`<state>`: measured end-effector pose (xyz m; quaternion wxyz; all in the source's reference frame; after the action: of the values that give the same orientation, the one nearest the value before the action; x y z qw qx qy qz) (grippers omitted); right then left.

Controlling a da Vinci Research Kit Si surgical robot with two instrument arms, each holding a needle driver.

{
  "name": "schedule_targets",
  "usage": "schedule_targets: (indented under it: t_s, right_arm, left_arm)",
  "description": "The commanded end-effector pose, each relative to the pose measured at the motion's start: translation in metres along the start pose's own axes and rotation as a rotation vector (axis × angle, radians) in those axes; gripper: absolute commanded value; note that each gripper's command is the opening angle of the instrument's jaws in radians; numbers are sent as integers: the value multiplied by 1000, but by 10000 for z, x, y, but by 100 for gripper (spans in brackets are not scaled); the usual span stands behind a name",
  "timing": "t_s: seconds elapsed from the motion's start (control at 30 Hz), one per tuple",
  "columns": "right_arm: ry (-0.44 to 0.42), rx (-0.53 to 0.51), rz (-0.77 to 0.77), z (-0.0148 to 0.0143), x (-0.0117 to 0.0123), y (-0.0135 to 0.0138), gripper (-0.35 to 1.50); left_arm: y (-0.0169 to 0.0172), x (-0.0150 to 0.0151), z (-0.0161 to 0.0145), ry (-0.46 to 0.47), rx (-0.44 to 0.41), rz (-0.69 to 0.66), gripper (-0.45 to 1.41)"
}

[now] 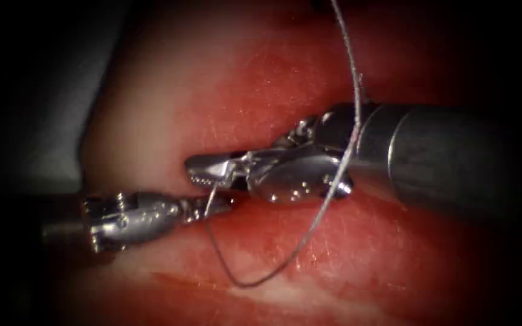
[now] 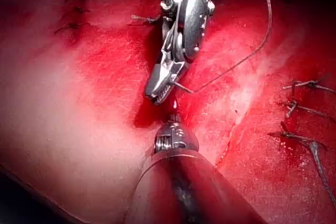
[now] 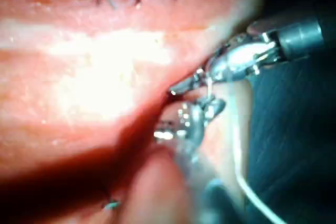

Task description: Wound Closure

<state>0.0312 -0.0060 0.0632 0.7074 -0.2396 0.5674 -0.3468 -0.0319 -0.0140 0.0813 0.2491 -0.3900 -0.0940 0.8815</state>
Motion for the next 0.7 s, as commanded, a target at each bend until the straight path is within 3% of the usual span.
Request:
schedule_targets:
  t_s: [0.03, 0.47, 0.7]
  right_arm:
    - [-3, -15, 0, 6, -6, 5, -35]
    - [-11, -90, 48, -1, -19, 37, -35]
    - [8, -117, 156, 6, -27, 28, -35]
  left_arm:
    - [2, -1, 10, 0, 1, 0, -13]
    - [2, -1, 10, 0, 1, 0, -13]
    - [2, -1, 9, 0, 0, -1, -13]
